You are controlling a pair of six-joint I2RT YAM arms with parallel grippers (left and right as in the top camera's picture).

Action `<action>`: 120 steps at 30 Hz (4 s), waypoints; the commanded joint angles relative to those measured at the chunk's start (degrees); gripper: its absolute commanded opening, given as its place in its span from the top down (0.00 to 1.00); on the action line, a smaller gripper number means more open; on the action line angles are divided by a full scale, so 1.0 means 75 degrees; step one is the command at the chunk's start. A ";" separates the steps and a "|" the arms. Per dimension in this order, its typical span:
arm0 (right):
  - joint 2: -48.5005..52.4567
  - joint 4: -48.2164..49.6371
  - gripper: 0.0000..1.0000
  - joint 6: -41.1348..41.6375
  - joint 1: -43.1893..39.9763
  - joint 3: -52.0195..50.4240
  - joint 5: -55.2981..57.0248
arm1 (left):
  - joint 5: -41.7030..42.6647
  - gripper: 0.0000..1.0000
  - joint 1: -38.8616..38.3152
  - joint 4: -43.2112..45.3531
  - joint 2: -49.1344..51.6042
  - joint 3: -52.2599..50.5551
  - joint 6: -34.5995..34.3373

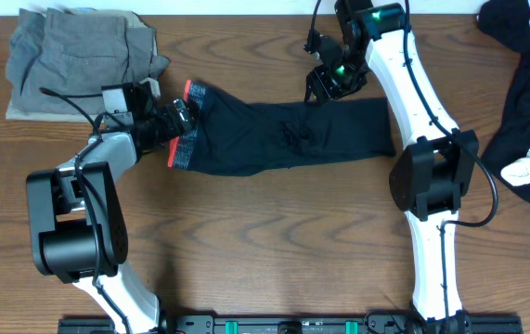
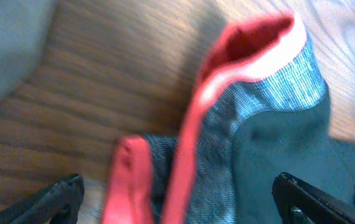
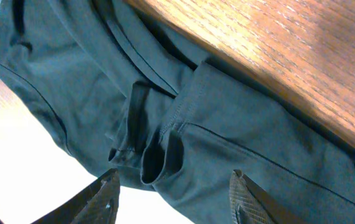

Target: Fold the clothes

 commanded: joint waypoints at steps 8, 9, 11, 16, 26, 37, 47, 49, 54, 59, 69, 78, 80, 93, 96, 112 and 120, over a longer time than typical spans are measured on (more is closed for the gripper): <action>0.0026 0.0058 0.44 -0.0047 -0.0073 0.0163 0.0125 | -0.1445 0.28 -0.0006 -0.2340 0.0195 0.0035 0.0580; 0.0026 0.0064 0.44 -0.0047 -0.0073 0.0163 0.0125 | -0.1492 0.34 -0.0006 -0.2334 0.0195 0.0035 0.0580; 0.0026 0.0058 0.46 -0.0050 -0.0079 0.0163 0.0125 | -0.1483 0.44 -0.0009 -0.2229 0.0195 0.0035 0.0536; 0.0026 0.0000 0.49 -0.0050 -0.0108 0.0163 0.0128 | -0.1478 0.73 0.0038 -0.2165 0.0192 0.0093 0.0425; -0.0172 -0.0140 0.53 -0.0047 -0.0493 0.0163 0.0090 | -0.1049 0.94 0.0152 -0.2465 -0.0793 0.0219 0.0117; -0.0589 -0.0099 0.53 -0.0047 -0.0848 0.0163 0.0064 | -0.1046 0.94 0.0149 -0.3110 -0.2597 0.0219 0.0114; -0.0589 -0.0096 0.52 -0.0044 -0.0991 0.0160 0.0297 | -0.1122 0.94 0.0227 -0.3372 -0.3316 0.0335 0.0323; -0.0586 -0.0093 0.52 -0.0035 -0.1055 0.0160 0.0294 | -0.1230 0.94 0.0303 -0.3756 -0.3421 0.0513 0.0446; -0.0586 -0.0087 0.51 -0.0017 -0.1110 0.0146 0.0297 | -0.1705 0.94 0.0344 -0.4535 -0.3614 0.0933 0.0769; -0.0586 -0.0029 0.50 -0.0020 -0.1107 0.0073 0.0300 | -0.2142 0.94 0.0344 -0.5170 -0.3692 0.1469 0.1046; -0.0586 0.0207 0.47 -0.0017 -0.1107 -0.0055 0.0297 | -0.1769 0.94 -0.0329 -0.5039 -0.3684 0.1635 0.0968; -0.0586 0.0321 0.47 -0.0017 -0.1154 -0.0055 0.0297 | -0.1798 0.94 -0.2299 -0.3692 -0.3503 0.1632 0.0606; -0.0586 0.0358 0.48 -0.0015 -0.1221 -0.0055 0.0297 | -0.1798 0.94 -0.2672 -0.3410 -0.3346 0.1632 0.0487; -0.0586 0.0772 0.48 0.0242 -0.1973 -0.0055 -0.0236 | -0.1795 0.94 -0.4205 -0.1384 -0.1460 0.1632 -0.0393; -0.0586 0.0769 0.48 0.0242 -0.2095 -0.0055 -0.0236 | -0.1792 0.94 -0.4398 -0.0935 -0.1163 0.1632 -0.0615; -0.0586 0.0816 0.48 0.0242 -0.2180 -0.0055 -0.0224 | -0.1647 0.94 -0.4838 -0.0087 -0.1116 0.1792 -0.1139; -0.0586 0.0868 0.48 0.0239 -0.2197 -0.0055 -0.0219 | -0.1568 0.94 -0.5598 0.0230 -0.1116 0.1795 -0.1139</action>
